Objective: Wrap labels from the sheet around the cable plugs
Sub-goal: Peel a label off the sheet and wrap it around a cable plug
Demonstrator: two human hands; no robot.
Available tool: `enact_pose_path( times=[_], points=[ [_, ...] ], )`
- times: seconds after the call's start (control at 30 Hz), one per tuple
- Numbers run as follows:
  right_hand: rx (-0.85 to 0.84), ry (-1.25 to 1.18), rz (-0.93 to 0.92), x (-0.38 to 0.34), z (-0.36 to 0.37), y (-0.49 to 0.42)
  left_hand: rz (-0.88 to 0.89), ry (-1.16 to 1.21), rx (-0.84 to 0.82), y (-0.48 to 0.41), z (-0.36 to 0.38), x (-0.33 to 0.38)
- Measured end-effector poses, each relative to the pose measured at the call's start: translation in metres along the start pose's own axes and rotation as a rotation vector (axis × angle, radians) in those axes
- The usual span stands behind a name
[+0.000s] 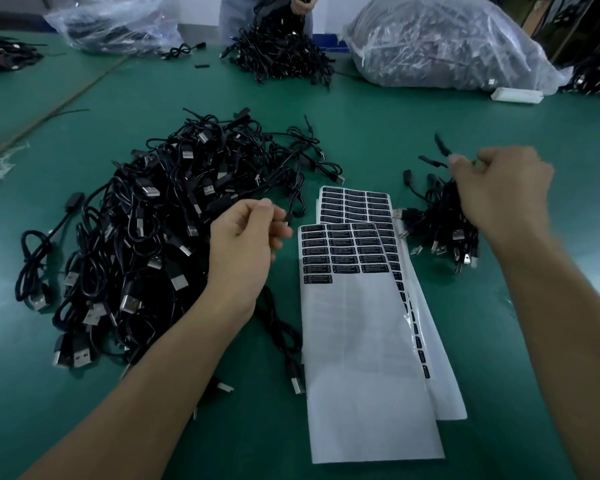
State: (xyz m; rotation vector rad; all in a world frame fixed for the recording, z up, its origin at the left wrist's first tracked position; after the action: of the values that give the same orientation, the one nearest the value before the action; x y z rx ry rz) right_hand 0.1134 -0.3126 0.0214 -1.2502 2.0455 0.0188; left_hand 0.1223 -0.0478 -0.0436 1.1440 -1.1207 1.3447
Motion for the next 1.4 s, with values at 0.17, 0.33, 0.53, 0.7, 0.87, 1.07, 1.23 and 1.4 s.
enact_pose_path(
  times=[0.17, 0.33, 0.53, 0.7, 0.87, 1.07, 1.23, 1.4],
  points=[
    [0.026, 0.079, -0.152, -0.005, 0.020, 0.038, 0.096, -0.248, -0.019, -0.002, 0.002, -0.009],
    [-0.167, 0.007, -0.365, -0.025, 0.048, 0.095, 0.135, -0.557, -0.142, -0.005, 0.007, -0.005],
    [-0.255, -0.059, -0.428, -0.024, 0.056, 0.107, 0.077, -1.033, -0.233, -0.031, 0.034, 0.009],
    [-0.256, -0.099, -0.433, -0.020, 0.054, 0.105, 0.052, -1.253, -0.176, -0.046, 0.037, 0.012],
    [-0.223, -0.228, -0.333, -0.017, 0.049, 0.102, 0.333, -1.020, -0.160, -0.018, 0.015, 0.026],
    [-0.220, -0.280, -0.281, -0.022, 0.051, 0.103, 0.495, -0.687, -0.293, 0.021, -0.005, 0.038],
    [-0.343, -0.446, -0.260, -0.023, 0.054, 0.106, 0.465, -0.685, -0.328, 0.023, -0.010, 0.030],
    [-0.412, -0.766, -0.198, -0.026, 0.054, 0.106, 0.474, -0.945, -0.299, 0.018, -0.018, 0.024]
  ],
)
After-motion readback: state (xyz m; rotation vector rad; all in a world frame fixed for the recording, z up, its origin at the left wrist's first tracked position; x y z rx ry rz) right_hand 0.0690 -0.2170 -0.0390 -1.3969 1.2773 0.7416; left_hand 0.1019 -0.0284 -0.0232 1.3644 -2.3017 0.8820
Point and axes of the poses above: each hand's wrist, its own y-axis away from the middle knuckle, its own z-axis out of the palm, x = y × z, the point moved 1 cm from there along -y, towards the middle knuckle, and after that the axes turned 2 degrees about y, right-handed, at the moved point
